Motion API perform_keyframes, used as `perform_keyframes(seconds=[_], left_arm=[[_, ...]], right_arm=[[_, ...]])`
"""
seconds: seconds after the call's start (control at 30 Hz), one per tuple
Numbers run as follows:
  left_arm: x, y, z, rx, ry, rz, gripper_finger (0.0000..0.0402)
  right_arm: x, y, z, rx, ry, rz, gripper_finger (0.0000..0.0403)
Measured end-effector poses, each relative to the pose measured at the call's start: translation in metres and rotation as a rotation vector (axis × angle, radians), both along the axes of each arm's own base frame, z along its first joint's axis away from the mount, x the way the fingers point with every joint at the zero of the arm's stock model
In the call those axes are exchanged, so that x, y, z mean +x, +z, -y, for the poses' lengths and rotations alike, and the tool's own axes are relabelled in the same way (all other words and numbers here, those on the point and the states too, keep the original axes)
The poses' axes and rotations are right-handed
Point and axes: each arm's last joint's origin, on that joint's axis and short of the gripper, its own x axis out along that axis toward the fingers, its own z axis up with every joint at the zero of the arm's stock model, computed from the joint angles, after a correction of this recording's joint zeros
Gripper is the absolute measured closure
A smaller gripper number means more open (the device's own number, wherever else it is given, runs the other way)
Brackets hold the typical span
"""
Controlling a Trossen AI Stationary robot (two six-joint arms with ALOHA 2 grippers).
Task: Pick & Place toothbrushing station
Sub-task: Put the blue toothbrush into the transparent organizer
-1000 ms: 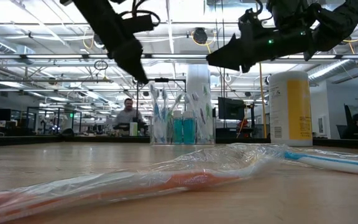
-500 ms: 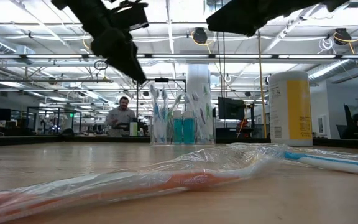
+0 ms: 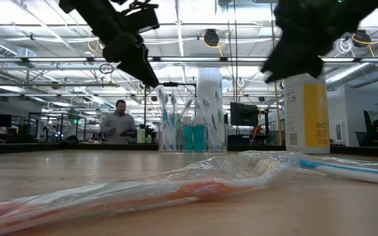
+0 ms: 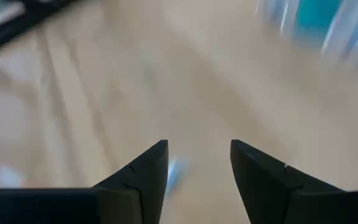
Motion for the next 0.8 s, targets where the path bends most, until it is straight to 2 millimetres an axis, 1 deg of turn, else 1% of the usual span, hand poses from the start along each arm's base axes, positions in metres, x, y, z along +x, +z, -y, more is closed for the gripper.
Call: perform_keyframes(seconds=[0.13, 0.2, 0.4, 0.57, 0.7, 0.77, 0.8], left_arm=[[0.001, 0.002, -0.015, 0.007, 0.045, 0.031, 0.0185], [0.002, 0.004, -0.024, 0.018, 0.069, 0.053, 0.0185], [0.003, 0.011, -0.051, 0.083, 0.106, 0.109, 0.0185], [0.003, 0.016, -0.067, 0.138, 0.123, 0.153, 0.0185], [0.001, 0.017, -0.075, 0.161, 0.129, 0.143, 0.0185], [0.0, 0.016, -0.078, 0.169, 0.13, 0.136, 0.0185], [0.0, 0.017, -0.079, 0.176, 0.128, 0.133, 0.0185]], right_arm=[[-0.011, -0.011, -0.007, 0.358, -0.036, -0.153, 0.0236], [-0.018, -0.015, -0.014, 0.47, -0.06, -0.229, 0.0236], [-0.034, -0.019, -0.036, 0.728, -0.219, -0.333, 0.0236], [-0.049, -0.02, -0.059, 0.916, -0.363, -0.397, 0.0236], [-0.065, -0.027, -0.083, 1.093, -0.521, -0.581, 0.0236], [-0.068, -0.031, -0.093, 1.131, -0.506, -0.684, 0.0236], [-0.068, -0.033, -0.097, 1.136, -0.494, -0.706, 0.0236]])
